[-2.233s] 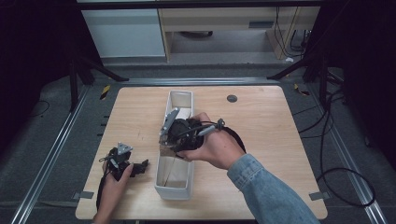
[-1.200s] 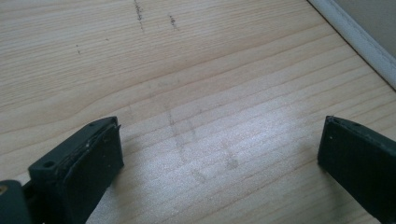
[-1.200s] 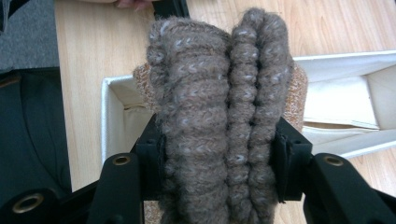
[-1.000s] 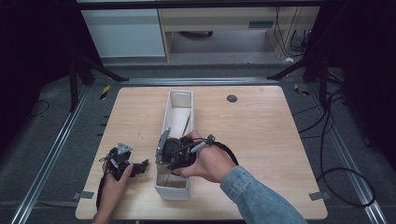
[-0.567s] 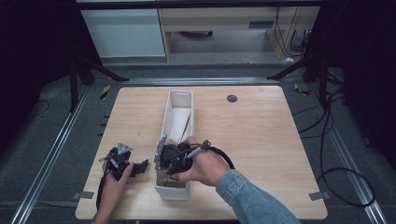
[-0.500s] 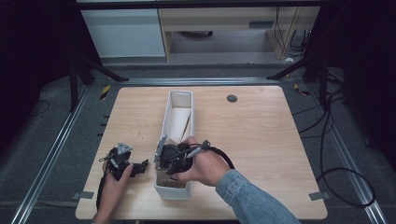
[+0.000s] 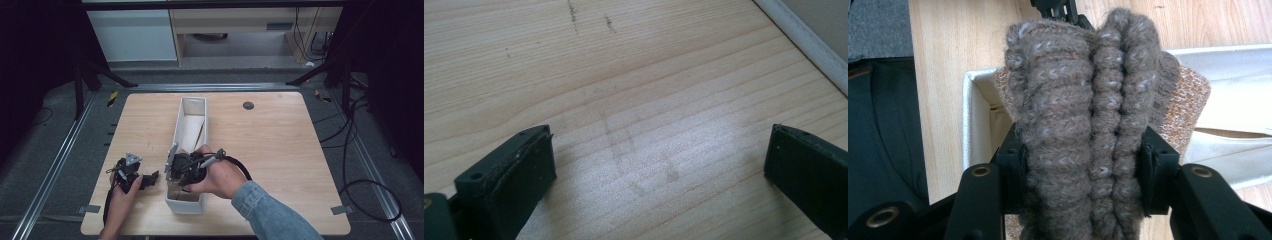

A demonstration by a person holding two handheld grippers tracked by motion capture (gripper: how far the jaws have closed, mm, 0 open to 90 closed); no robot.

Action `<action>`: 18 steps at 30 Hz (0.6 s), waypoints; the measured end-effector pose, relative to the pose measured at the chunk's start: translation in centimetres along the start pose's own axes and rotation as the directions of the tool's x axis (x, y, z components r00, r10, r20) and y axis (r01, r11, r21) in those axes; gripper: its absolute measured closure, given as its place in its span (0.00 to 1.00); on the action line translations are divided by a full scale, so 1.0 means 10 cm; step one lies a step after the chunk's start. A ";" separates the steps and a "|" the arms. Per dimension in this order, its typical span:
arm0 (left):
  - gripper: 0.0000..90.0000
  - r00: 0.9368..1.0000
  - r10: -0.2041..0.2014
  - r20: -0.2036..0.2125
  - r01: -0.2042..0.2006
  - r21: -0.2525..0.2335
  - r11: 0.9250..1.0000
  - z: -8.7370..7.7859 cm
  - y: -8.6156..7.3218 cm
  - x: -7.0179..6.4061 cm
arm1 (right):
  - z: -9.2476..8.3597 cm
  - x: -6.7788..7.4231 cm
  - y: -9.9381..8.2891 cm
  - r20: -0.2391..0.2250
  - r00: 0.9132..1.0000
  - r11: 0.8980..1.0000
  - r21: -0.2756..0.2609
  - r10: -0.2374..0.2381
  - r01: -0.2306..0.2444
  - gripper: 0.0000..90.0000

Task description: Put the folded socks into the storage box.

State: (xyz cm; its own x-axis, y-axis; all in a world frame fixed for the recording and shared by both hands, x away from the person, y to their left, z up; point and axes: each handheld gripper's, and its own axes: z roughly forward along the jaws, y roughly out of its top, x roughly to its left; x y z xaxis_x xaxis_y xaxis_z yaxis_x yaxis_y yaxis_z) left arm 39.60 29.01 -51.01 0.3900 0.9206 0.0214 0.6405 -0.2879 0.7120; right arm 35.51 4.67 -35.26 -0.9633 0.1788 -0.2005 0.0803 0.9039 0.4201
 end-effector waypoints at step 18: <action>0.00 1.000 0.000 0.000 0.000 0.000 1.000 0.00 0.00 0.00 | 0.32 0.01 -0.11 -0.027 0.999 0.999 0.000 0.033 -0.033 0.55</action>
State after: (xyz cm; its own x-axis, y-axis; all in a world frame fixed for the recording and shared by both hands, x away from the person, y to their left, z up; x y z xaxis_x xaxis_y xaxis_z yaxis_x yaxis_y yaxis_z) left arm 39.62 29.01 -51.01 0.3901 0.9205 0.0214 0.6405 -0.2880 0.7119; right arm 36.12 4.92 -38.58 -0.9667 0.1980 -0.1622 0.1123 0.8977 0.4261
